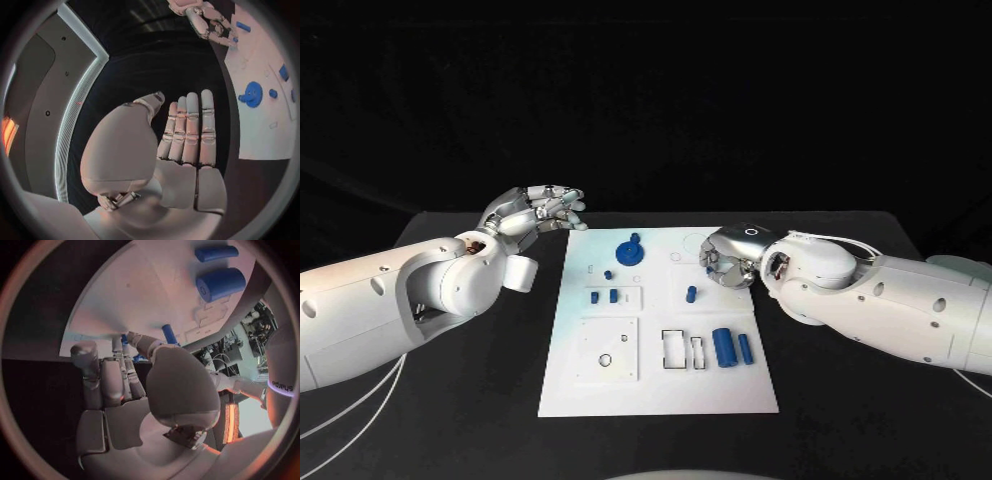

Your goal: Assemble the parts on the task board

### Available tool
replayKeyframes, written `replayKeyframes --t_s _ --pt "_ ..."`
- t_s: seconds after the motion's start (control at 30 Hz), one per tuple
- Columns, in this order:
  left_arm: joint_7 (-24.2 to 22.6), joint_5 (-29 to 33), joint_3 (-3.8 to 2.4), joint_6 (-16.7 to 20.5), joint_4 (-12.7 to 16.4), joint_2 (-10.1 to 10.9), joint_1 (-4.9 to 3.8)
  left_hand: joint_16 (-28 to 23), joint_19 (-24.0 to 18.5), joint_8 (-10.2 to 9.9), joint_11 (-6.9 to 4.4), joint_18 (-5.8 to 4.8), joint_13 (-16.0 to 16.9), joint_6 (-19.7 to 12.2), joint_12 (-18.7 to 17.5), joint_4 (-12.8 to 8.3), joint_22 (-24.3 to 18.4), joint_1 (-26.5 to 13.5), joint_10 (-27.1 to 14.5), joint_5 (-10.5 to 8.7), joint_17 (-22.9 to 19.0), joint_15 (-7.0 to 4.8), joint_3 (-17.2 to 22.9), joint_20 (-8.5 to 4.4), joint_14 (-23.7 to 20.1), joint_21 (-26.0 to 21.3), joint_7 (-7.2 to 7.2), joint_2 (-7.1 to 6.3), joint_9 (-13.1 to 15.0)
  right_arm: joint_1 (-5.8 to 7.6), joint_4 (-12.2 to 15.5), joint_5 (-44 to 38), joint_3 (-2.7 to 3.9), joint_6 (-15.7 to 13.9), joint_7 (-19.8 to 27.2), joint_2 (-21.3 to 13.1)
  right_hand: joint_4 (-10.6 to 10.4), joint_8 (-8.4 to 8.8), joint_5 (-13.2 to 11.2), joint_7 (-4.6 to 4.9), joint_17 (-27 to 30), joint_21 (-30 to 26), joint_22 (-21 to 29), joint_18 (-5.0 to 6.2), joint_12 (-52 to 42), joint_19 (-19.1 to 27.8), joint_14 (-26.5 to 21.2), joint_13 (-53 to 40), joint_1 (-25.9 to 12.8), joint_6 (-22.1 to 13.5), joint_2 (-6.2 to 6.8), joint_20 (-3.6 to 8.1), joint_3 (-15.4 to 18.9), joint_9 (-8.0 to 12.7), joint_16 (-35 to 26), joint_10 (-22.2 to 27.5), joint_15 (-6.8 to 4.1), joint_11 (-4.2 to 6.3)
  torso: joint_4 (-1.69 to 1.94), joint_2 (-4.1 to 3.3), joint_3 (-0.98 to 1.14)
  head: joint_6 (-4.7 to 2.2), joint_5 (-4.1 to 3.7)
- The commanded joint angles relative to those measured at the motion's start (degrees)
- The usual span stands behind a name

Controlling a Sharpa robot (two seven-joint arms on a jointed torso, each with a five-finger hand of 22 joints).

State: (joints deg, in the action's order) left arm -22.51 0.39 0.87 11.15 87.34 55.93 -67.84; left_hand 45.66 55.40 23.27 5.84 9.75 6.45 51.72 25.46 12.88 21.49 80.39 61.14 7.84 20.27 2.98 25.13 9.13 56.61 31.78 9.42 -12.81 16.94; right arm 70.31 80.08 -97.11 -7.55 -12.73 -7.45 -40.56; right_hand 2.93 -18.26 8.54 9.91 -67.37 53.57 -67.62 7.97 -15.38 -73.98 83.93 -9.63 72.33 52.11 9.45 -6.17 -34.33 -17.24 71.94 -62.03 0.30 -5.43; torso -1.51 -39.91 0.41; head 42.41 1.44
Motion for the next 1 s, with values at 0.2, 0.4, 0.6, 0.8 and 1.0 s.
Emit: replayKeyframes --t_s 0.2,0.4,0.6,0.8,1.0 --pt "-0.4 0.3 -0.04 -1.4 0.2 -0.1 -0.01 -0.5 0.4 -0.5 0.48 0.67 -0.1 -0.3 -0.5 -0.1 -0.2 0.8 -0.2 0.0 -0.1 0.29 -0.4 0.14 0.3 -0.4 0.67 0.18 -0.1 -0.78 -0.9 -1.4 -0.12 1.9 -0.8 0.8 0.2 -0.3 0.3 -0.56 -0.2 1.3 -1.0 -0.94 -0.5 -0.4 1.6 -0.4 0.6 1.6 0.0 -0.08 -0.8 -0.5 0.7 -1.7 0.05 0.36 -0.03 0.01 0.02 0.23 0.18" --pt "-0.1 -0.2 -0.04 -1.6 0.2 -0.1 -0.01 -0.6 0.4 -0.5 0.54 0.67 -0.1 -0.4 -0.6 -0.2 -0.3 0.9 -0.2 0.0 -0.2 0.34 -0.4 0.17 0.2 -0.6 0.73 0.28 -0.1 -1.12 -1.2 -2.8 -0.22 2.2 -1.9 1.0 0.9 -0.93 -0.3 -1.23 -1.1 3.3 -2.5 -1.24 -1.2 -1.1 1.8 -1.0 1.5 3.2 -0.86 0.41 -1.3 -1.2 1.8 -3.1 -0.53 1.05 -0.08 0.07 -0.02 0.32 0.16" --pt "0.1 -0.3 -0.03 -1.6 0.2 0.0 -0.01 -0.7 0.5 -0.6 0.57 0.66 -0.1 -0.5 -0.7 -0.2 -0.4 1.0 -0.3 0.01 -0.2 0.38 -0.4 0.19 0.1 -0.7 0.76 0.39 -0.1 -1.31 -1.0 -5.4 -0.27 2.4 -3.0 1.0 2.3 -1.64 -0.1 -1.74 -3.2 7.0 -5.1 -1.89 -1.9 -2.6 2.4 -1.6 2.9 4.8 -1.62 0.93 -2.3 -2.1 3.9 -4.5 -1.05 1.64 -0.09 0.08 0.05 0.52 0.08" --pt "0.2 -0.8 -0.03 -1.9 0.3 0.0 -0.01 -0.8 0.5 -0.7 0.64 0.65 -0.2 -0.6 -0.9 -0.5 -0.6 1.4 -0.4 0.12 -0.3 0.45 -0.3 0.23 0.0 -0.9 0.83 0.43 -0.1 -1.49 -0.6 -7.8 -0.29 2.1 -4.1 0.9 3.0 -1.83 0.6 -1.9 -4.0 9.0 -6.5 -2.22 -2.1 -3.3 2.6 -2.0 3.2 5.4 -1.76 1.16 -2.7 -2.5 4.7 -4.9 -1.22 1.84 -0.06 0.06 0.02 0.64 0.15" --pt "0.3 -1.1 -0.03 -2.1 0.3 0.0 -0.01 -1.1 0.4 -0.9 0.8 0.61 -0.2 -0.9 -1.2 -0.8 -0.8 1.8 -0.7 0.25 -0.3 0.58 -0.4 0.3 -0.3 -1.3 1.0 0.44 -0.1 -1.7 -0.1 -9.2 -0.29 1.0 -5.0 0.9 3.2 -1.87 0.7 -1.92 -4.4 10.3 -7.4 -2.47 -2.1 -3.9 2.7 -2.2 3.4 5.6 -1.96 1.23 -3.0 -2.7 5.1 -5.1 -1.26 1.87 -0.07 0.08 -0.01 0.73 0.03"
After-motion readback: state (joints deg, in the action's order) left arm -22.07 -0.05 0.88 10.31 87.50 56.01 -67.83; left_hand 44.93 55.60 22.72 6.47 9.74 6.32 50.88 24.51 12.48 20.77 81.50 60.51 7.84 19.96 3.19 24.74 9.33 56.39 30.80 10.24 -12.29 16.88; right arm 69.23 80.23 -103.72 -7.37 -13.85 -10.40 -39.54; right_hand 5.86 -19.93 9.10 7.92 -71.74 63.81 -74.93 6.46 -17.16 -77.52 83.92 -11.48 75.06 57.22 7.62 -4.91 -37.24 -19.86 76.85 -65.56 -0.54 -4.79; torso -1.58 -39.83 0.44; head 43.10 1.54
